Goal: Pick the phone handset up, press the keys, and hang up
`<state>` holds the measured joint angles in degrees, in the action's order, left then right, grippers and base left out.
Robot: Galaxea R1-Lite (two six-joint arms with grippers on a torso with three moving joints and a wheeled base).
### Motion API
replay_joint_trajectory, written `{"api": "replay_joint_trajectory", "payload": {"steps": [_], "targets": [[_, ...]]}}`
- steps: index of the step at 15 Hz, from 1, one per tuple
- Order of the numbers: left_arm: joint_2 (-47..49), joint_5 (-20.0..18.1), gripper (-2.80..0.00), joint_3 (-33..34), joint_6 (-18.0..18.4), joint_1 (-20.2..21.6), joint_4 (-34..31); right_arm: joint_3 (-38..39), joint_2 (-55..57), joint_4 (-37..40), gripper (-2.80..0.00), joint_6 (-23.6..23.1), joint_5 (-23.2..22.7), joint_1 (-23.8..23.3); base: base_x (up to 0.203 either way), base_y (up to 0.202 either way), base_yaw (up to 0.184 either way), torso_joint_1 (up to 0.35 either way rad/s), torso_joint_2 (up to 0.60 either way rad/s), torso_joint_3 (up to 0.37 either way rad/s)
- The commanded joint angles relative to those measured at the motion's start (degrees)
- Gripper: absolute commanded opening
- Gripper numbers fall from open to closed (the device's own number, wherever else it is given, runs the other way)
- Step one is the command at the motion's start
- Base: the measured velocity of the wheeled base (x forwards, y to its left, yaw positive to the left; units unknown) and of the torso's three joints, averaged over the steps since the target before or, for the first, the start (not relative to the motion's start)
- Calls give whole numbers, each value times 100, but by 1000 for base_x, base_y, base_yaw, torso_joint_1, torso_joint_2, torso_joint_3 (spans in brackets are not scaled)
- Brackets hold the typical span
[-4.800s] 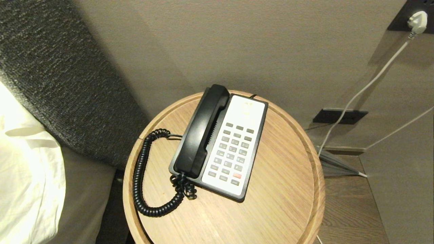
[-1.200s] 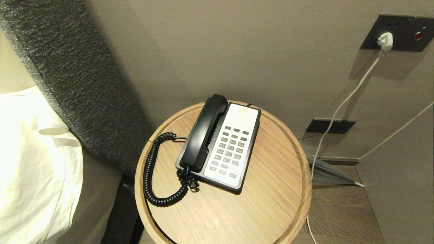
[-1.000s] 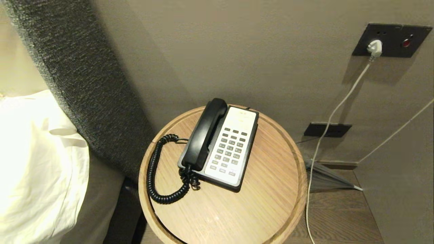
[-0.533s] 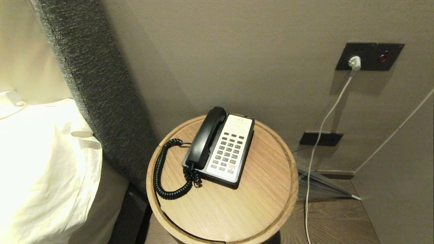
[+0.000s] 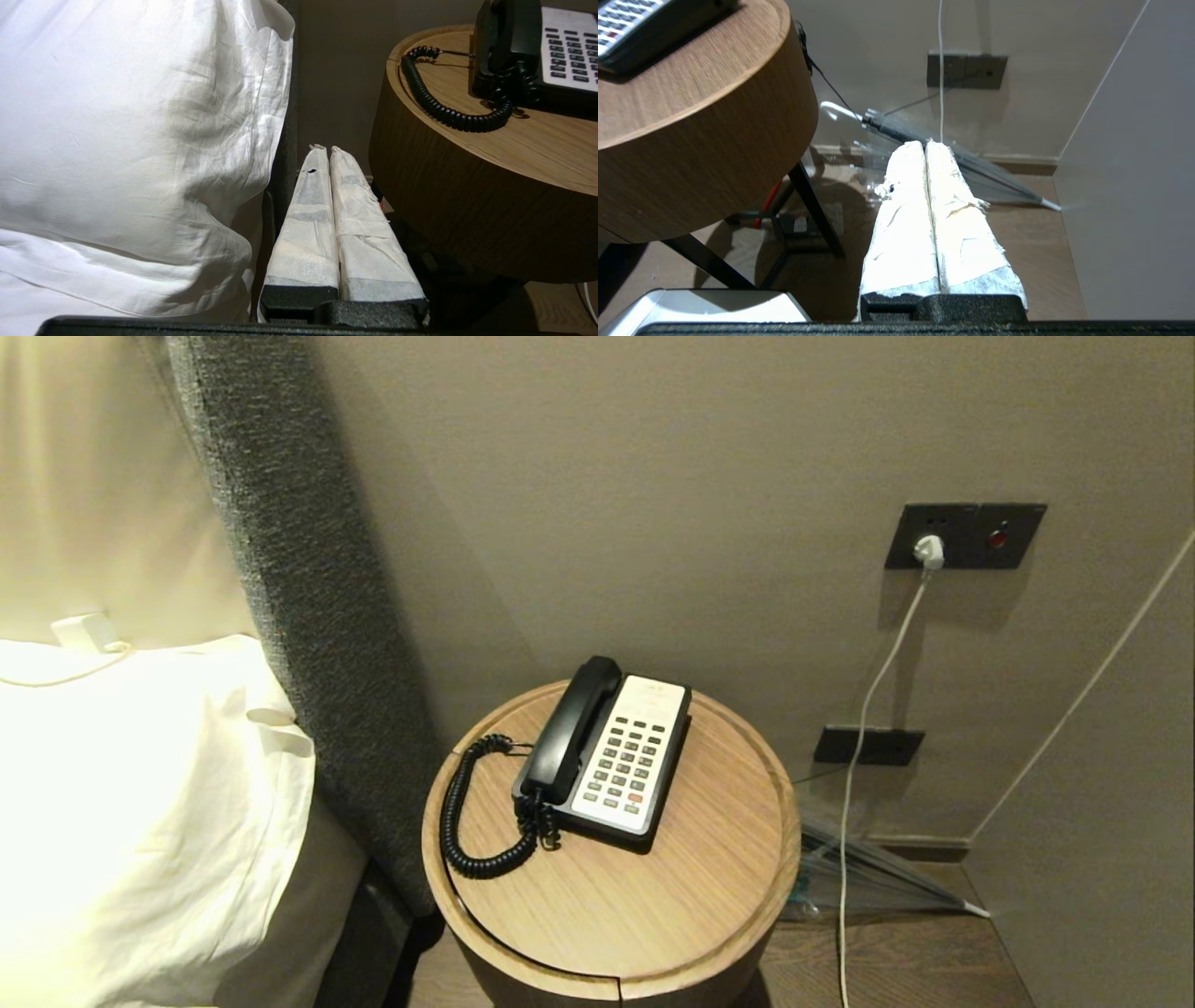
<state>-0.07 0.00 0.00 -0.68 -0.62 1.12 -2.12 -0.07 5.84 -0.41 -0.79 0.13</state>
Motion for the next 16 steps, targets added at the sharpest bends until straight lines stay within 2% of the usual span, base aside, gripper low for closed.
{"api": "replay_joint_trajectory", "payload": {"steps": [1,9,16], "targets": [[7,0,-280,44,-2,1,8,1,-1,5,-280,-2,0,-3,0,0,0,2,2,203],[7,0,-280,44,-2,1,11,1,-1,5,-280,-2,0,4,0,0,0,2,2,200],[7,-9,-280,53,59,1,2,1,-1,5,-280,-2,0,2,0,0,0,1,3,40]]}}
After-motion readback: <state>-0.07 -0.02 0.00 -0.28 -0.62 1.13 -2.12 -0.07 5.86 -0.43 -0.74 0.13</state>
